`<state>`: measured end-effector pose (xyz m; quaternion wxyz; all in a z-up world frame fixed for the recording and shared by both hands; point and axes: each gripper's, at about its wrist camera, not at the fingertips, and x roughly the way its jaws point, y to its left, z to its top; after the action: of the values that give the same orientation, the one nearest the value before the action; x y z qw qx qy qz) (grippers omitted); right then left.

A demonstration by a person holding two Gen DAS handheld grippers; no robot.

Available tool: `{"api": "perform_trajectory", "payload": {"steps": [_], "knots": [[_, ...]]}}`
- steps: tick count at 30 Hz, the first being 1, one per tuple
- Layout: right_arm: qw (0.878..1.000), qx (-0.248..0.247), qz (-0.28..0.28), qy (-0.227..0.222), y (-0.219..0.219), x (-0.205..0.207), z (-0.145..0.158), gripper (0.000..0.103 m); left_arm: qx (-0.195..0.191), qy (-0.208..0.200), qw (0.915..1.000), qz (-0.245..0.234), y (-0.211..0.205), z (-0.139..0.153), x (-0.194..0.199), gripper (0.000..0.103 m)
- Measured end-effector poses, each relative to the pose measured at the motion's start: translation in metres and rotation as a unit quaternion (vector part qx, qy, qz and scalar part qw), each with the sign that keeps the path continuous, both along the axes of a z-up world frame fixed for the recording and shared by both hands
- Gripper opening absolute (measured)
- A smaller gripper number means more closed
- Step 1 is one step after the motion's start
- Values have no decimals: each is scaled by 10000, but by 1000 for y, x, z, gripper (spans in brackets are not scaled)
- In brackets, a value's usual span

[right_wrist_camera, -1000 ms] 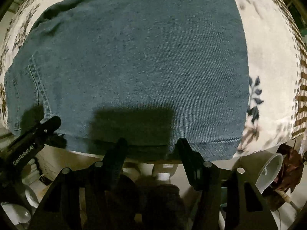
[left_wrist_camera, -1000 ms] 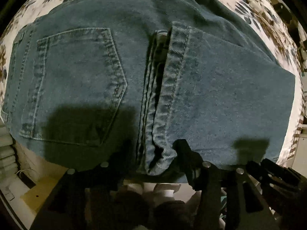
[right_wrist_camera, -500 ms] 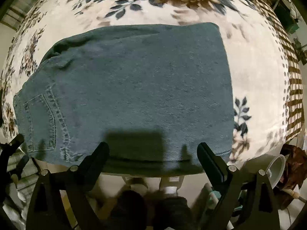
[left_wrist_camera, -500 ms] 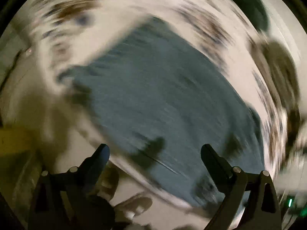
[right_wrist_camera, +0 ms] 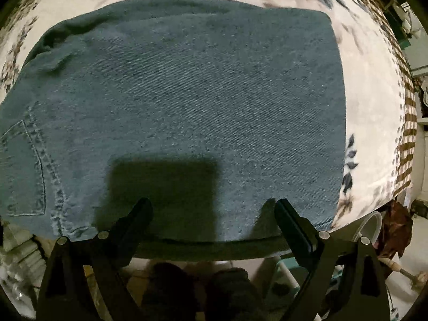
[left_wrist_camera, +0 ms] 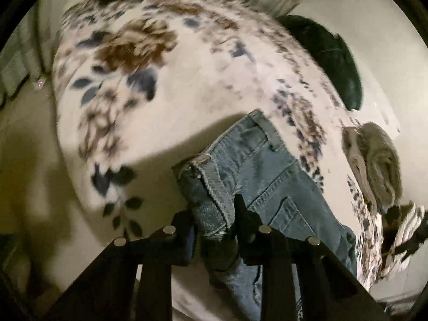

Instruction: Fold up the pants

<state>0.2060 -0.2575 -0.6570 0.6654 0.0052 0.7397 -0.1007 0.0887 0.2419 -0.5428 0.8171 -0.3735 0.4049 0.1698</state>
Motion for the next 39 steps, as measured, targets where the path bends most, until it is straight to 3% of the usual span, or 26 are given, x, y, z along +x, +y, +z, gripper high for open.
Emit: {"api": "perform_trajectory", "payload": {"steps": [2,4,5,10,14,15,16,17,18,19,23,28,33,37,39], "knots": [[10000,-19,27,47,0,3,-3,95,-181,52,9998,38,6,-15,-3,24],[9999,-2,26,108,3,1,-17,95,-515,220,9983,140,15,-39,-6,32],[9999,25,17,118,3,2,-17,95,-657,202,9973,242,20,-43,-13,46],[9998,125,-31,163,-3,7,-20,95,-1292,35,9903,518,23,-53,-20,54],[9998,118,13,181,-5,6,-26,95,-1284,-172,9899,580,20,-54,-7,83],[9998,114,16,178,-6,6,-26,95,-1152,-133,9917,549,18,-52,1,84],[9998,122,0,170,-6,6,-25,95,-993,-125,9938,492,16,-49,10,84],[9998,143,-26,160,-7,6,-25,95,-902,-161,9947,464,14,-46,15,77],[9997,170,-50,147,-8,6,-25,95,-794,-109,9955,516,14,-44,21,45],[9997,195,-67,134,-10,5,-26,95,-769,-44,9956,542,15,-43,24,33],[9994,339,-109,37,-15,7,-21,95,-245,-170,9987,406,1,-12,27,28],[9965,799,-188,-155,-32,13,-9,95,801,-505,9955,23,-42,59,22,27],[9902,1302,-234,-444,-59,13,14,95,1498,-962,9823,-581,-109,130,24,27],[9869,1433,-342,-657,-91,6,38,95,1670,-1405,9657,-1405,-188,176,24,27],[9852,1462,-454,-768,-116,-1,47,95,1672,-1558,9549,-1897,-233,185,24,21]]}}
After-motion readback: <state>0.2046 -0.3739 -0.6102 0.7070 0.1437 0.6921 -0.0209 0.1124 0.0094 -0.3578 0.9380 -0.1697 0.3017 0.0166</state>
